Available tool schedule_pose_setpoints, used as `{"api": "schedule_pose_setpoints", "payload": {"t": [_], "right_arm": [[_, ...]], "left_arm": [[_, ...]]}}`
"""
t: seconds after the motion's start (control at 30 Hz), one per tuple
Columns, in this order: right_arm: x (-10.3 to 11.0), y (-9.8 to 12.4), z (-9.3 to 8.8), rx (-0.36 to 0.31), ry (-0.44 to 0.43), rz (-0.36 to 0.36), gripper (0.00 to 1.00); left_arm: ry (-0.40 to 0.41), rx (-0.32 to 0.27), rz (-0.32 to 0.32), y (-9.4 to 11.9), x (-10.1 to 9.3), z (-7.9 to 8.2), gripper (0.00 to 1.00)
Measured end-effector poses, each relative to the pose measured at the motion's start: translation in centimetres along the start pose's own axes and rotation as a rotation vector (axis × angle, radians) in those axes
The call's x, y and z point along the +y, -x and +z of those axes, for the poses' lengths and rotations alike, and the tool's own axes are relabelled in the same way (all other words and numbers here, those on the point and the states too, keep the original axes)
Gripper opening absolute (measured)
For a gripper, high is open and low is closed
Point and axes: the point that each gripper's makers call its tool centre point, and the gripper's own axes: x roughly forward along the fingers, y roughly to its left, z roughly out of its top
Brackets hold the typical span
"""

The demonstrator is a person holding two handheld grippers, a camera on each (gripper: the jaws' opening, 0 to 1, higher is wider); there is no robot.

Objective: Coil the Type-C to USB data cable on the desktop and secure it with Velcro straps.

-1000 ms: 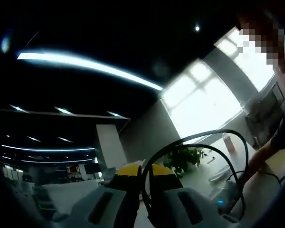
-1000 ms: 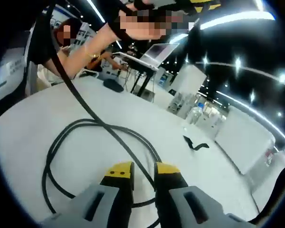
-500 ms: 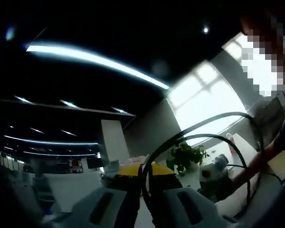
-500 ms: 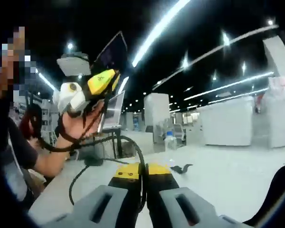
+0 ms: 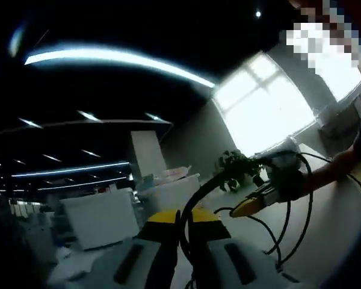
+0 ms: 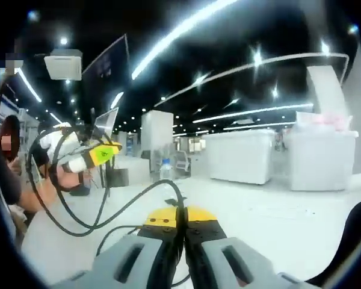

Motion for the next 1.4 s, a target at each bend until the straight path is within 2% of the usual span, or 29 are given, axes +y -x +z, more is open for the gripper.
{"api": "schedule_pose_setpoints", "payload": {"t": [0.1,0.17,0.33,0.43,0.57,0.73,0.83,0.97,1.17,1.4], "right_arm": [[0.8,-0.3,-1.3,0.023,-0.044,0.026,0.02],[1.6,-0.5,-2.4,0.049,-0.006,0.039,0.02],[2.3,-0.3,-2.2,0.047,0.006,0.042,0.02],[2.4,0.1,-1.6,0.026,-0.006,0.032,0.02],[2.9,0.4,-0.8,-0.002,-0.01,0.038,0.02],[4.3,0.5,-0.2,-0.017,0.05,0.052,0.02],[4.7,0.4,-0.2,-0.014,0.084,0.058,0.02],[5.2,0.4,-0.4,0.002,0.186,0.054,0.02],[6.0,0.3,-0.3,0.002,0.226,0.07,0.02],[6.8,0.3,0.1,-0.015,0.237,0.112,0.02]], "left_arm": [[-0.018,0.037,-0.028,-0.4,-1.5,-1.4,0.06],[-0.035,0.066,-0.049,-0.6,-2.8,-2.5,0.06],[-0.104,0.1,-0.078,-0.8,-4.2,-3.5,0.06],[-0.177,0.117,-0.08,-1.0,-4.4,-3.9,0.05],[-0.159,0.128,-0.091,-1.1,-4.7,-4.3,0.05],[-0.176,0.141,-0.081,-1.1,-4.4,-4.7,0.05],[-0.216,0.143,-0.076,-1.1,-4.6,-4.8,0.05],[-0.262,0.146,-0.071,-1.1,-4.6,-4.7,0.05],[-0.325,0.152,-0.065,-1.2,-4.6,-4.5,0.06],[-0.336,0.165,-0.062,-1.2,-4.2,-4.7,0.09]]}}
